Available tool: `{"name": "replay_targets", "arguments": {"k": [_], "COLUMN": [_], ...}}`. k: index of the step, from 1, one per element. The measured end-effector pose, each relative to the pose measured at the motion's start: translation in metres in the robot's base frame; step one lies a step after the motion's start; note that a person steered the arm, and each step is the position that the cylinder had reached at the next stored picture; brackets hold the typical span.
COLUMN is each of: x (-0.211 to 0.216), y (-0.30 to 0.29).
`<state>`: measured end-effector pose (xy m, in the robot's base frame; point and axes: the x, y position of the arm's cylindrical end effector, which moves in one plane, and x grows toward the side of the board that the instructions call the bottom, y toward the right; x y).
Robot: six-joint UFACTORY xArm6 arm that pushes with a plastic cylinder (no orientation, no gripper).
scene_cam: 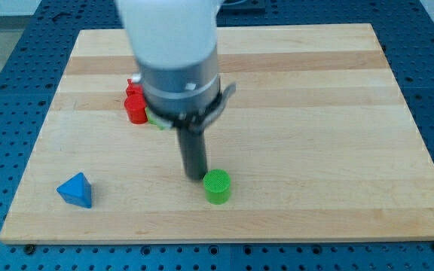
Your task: Nudge the yellow hexagon along with yellow heart down a bit
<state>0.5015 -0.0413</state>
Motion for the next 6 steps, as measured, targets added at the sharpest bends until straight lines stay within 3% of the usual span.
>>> {"name": "replay_targets", "arguments": {"k": [1, 3, 5, 6], "x": [-0.026, -0.123, -0.210, -0.198], "y": [0.004, 0.035, -0.011, -0.014]}}
